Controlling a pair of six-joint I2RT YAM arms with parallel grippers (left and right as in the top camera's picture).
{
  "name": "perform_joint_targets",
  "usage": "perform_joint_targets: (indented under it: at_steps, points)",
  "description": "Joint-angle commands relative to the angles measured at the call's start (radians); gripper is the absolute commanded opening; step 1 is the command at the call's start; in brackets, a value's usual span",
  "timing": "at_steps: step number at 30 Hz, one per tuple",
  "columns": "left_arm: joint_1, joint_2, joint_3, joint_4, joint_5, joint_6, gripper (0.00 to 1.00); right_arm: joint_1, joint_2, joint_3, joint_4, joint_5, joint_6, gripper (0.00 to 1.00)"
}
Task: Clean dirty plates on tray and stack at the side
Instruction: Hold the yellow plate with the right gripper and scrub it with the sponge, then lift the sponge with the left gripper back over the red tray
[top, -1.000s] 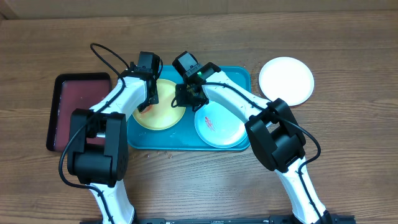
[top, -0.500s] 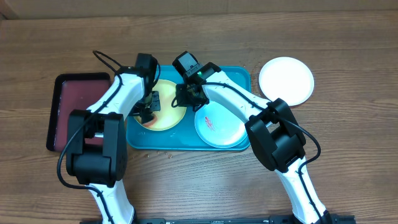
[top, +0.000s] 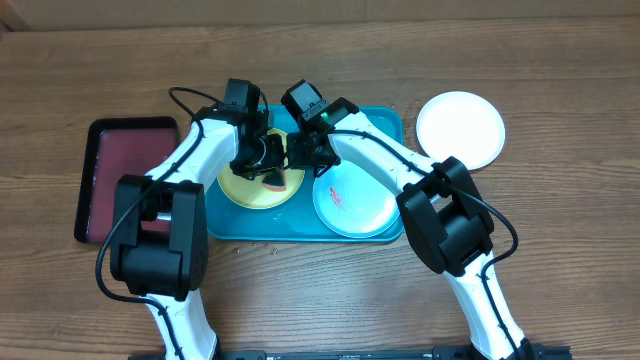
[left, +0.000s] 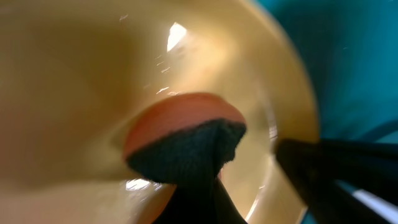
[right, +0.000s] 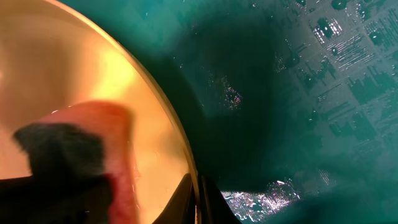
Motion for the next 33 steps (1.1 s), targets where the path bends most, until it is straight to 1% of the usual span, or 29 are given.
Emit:
perform_joint_targets:
  at_steps: [1,5,9,12,15,18,20,23,28,33]
  points:
    - [-0.007,0.016,-0.005,0.043,0.050,-0.028,0.04,0.000,0.027,-0.027,-0.010,0.051,-0.003,0.04]
    - [0.003,0.016,-0.005,0.082,-0.072,-0.034,0.04,0.000,0.027,-0.027,-0.015,0.051,-0.003,0.04]
    - [0.025,0.016,-0.005,0.083,-0.297,-0.034,0.04,0.000,0.028,-0.027,-0.018,0.051,-0.003,0.04]
    - [0.047,0.012,0.019,0.005,-0.418,-0.035,0.04,0.000,0.027,-0.027,-0.018,0.056,-0.003,0.04]
    - [0.064,-0.003,0.097,-0.114,-0.480,-0.039,0.04,0.000,0.028,-0.027,-0.017,0.075,-0.003,0.04]
    - [0.074,-0.039,0.195,-0.222,-0.549,-0.074,0.04,0.000,0.027,-0.026,-0.013,0.084,-0.003,0.04]
    - [0.082,-0.072,0.256,-0.276,-0.579,-0.100,0.04,0.000,0.027,-0.027,-0.013,0.085,-0.003,0.04]
    - [0.102,-0.139,0.319,-0.318,-0.581,-0.103,0.04,0.000,0.027,-0.027,-0.013,0.085,-0.008,0.04]
    - [0.156,-0.232,0.326,-0.343,-0.580,-0.114,0.04,0.000,0.027,-0.027,-0.004,0.123,-0.030,0.04]
    - [0.254,-0.240,0.318,-0.423,-0.571,-0.156,0.04,0.000,0.027,-0.026,0.005,0.168,-0.066,0.04]
